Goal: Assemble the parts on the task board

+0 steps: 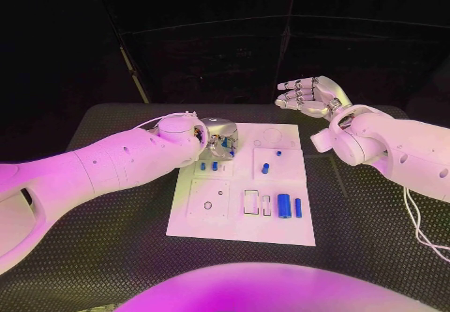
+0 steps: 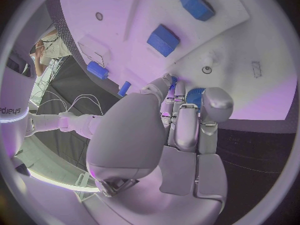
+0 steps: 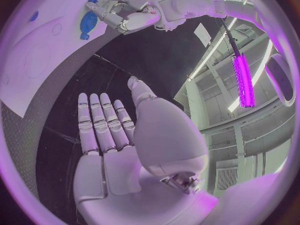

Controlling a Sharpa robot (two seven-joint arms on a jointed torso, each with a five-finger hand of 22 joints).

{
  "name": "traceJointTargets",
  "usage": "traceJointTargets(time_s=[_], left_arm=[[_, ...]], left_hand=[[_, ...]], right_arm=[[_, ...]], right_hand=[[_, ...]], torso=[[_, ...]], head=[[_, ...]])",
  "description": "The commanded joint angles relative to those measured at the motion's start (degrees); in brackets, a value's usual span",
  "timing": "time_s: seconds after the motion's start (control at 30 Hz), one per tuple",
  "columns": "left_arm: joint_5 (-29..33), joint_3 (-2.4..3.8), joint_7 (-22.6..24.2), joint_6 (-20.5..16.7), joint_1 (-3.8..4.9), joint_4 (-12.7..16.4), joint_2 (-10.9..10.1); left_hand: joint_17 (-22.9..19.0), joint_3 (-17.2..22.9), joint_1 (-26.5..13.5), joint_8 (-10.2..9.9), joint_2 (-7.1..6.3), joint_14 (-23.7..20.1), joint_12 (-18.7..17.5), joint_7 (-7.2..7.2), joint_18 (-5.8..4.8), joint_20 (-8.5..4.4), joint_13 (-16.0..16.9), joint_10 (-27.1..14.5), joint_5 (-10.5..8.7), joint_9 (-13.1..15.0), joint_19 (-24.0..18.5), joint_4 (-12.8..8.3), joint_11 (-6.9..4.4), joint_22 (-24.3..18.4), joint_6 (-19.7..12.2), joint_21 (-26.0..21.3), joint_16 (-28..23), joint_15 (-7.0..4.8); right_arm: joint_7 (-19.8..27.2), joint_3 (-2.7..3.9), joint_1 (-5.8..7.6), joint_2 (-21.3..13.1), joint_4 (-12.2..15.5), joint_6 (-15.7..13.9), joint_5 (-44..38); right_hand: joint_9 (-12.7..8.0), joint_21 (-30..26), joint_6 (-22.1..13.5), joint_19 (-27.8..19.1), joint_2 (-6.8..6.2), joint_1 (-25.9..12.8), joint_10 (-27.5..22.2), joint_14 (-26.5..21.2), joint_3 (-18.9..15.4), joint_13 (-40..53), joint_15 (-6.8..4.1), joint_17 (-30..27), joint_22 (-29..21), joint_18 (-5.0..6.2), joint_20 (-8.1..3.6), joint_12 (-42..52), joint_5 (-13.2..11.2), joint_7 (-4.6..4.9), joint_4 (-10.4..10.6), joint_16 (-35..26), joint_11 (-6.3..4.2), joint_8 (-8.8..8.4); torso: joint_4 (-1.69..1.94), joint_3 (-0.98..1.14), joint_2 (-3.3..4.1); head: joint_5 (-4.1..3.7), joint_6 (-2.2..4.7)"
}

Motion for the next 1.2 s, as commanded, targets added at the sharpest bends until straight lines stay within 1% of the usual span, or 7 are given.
traceJointTargets(time_s=[0.03, 0.23, 0.43, 0.57, 0.73, 0.83, 1.2], left_arm=[[-0.56, -0.15, -0.58, 0.94, -0.3, 0.01, -0.07], [-0.6, -0.14, -0.12, -1.56, -0.47, 0.57, -0.6], [-0.46, -0.02, 0.64, -4.56, -0.57, 2.32, -1.98], [0.37, 0.63, 0.69, -5.89, -0.59, 4.23, -3.53], [0.7, 1.52, 0.41, -6.19, -0.6, 6.17, -5.58], [0.79, 1.85, 0.17, -6.24, -0.61, 7.19, -7.04], [1.3, 2.2, -1.24, -4.87, -0.7, 8.94, -11.1]], left_hand=[[-0.11, 1.25, 0.66, 0.11, 0.21, 1.61, -0.5, 0.13, -0.96, -0.27, 0.07, 0.85, 0.34, 0.11, 0.27, -0.43, -0.04, 0.28, 0.87, 0.42, 0.39, -0.35], [-0.51, 3.98, -0.03, -0.76, -0.48, 1.52, -2.4, 0.45, -1.1, -0.2, -0.01, 1.8, 0.3, -0.09, 0.22, -1.3, 0.23, 1.12, 1.41, 1.02, 0.52, -0.17], [-0.78, 5.55, -1.01, -1.5, -1.21, 1.46, -3.83, 0.67, -1.15, -0.1, -0.02, 2.22, 0.24, -0.25, 0.26, -1.72, 0.36, 1.77, 1.59, 1.5, 0.65, 0.02], [-0.84, 6.14, -1.36, -1.79, -1.42, 1.45, -4.36, 0.72, -1.18, -0.04, -0.01, 2.35, 0.23, -0.32, 0.27, -1.89, 0.44, 1.99, 1.63, 1.66, 0.72, 0.07], [-1.0, 6.57, -1.87, -2.04, -1.71, 1.42, -4.83, 0.78, -1.18, 0.02, 0.01, 2.52, 0.18, -0.36, 0.25, -1.96, 0.51, 2.13, 1.72, 1.72, 0.73, 0.12], [-1.09, 6.74, -2.27, -2.19, -1.9, 1.4, -5.1, 0.8, -1.18, 0.05, 0.02, 2.64, 0.15, -0.38, 0.23, -1.94, 0.53, 2.18, 1.77, 1.71, 0.74, 0.15], [-1.2, 6.94, -2.95, -2.37, -2.25, 1.38, -5.48, 0.79, -1.21, 0.1, 0.08, 2.97, 0.1, -0.39, 0.26, -1.88, 0.54, 2.43, 1.98, 1.89, 0.79, 0.16]], right_arm=[[0.55, 0.05, 0.12, 0.08, 0.06, 0.47, 0.25], [0.56, 0.05, 0.12, 0.12, -0.03, 0.56, 0.26], [0.58, 0.05, 0.11, 0.14, -0.15, 0.62, 0.26], [0.61, 0.05, 0.11, 0.16, -0.21, 0.65, 0.26], [0.61, 0.05, 0.11, 0.13, -0.26, 0.67, 0.28], [0.6, 0.05, 0.11, 0.1, -0.3, 0.68, 0.28], [0.63, 0.04, 0.1, 0.06, -0.42, 0.74, 0.29]], right_hand=[[0.01, -0.19, 0.28, 0.37, 0.07, -0.35, -0.18, 0.38, 0.02, -0.05, 0.04, 0.03, -0.06, -0.75, -0.11, -0.21, 0.03, 4.95, -0.23, -0.21, -0.04, -0.11], [0.04, -0.27, 0.48, 0.41, 0.12, -0.4, -0.12, 0.53, 0.05, -0.04, 0.04, 0.04, -0.06, -0.75, -0.11, -0.18, 0.03, 4.96, -0.3, -0.19, -0.05, -0.07], [0.04, -0.27, 0.48, 0.41, 0.12, -0.4, -0.12, 0.53, 0.05, -0.04, 0.04, 0.04, -0.06, -0.75, -0.11, -0.18, 0.03, 4.96, -0.3, -0.19, -0.05, -0.07], [0.04, -0.27, 0.48, 0.41, 0.12, -0.4, -0.12, 0.53, 0.05, -0.04, 0.04, 0.04, -0.06, -0.75, -0.11, -0.18, 0.03, 4.96, -0.3, -0.19, -0.05, -0.07], [0.04, -0.27, 0.48, 0.41, 0.12, -0.4, -0.12, 0.53, 0.05, -0.04, 0.04, 0.04, -0.06, -0.75, -0.11, -0.18, 0.03, 4.96, -0.3, -0.19, -0.05, -0.07], [0.04, -0.27, 0.48, 0.41, 0.12, -0.4, -0.12, 0.53, 0.05, -0.04, 0.04, 0.04, -0.06, -0.75, -0.11, -0.18, 0.03, 4.96, -0.3, -0.19, -0.05, -0.07], [0.04, -0.27, 0.48, 0.41, 0.12, -0.4, -0.12, 0.53, 0.05, -0.04, 0.04, 0.04, -0.06, -0.75, -0.11, -0.18, 0.03, 4.96, -0.3, -0.19, -0.05, -0.07]], torso=[[0.06, -0.02, -0.01], [0.08, -0.04, 0.0], [0.12, -0.02, -0.04], [0.07, 0.0, -0.02], [0.12, -0.02, -0.01], [0.14, -0.04, -0.03], [0.01, -0.08, -0.01]], head=[[-0.03, 0.0], [-0.06, 0.0], [0.07, 0.0], [0.27, 0.0], [0.37, 0.0], [0.38, 0.0], [0.62, 0.0]])
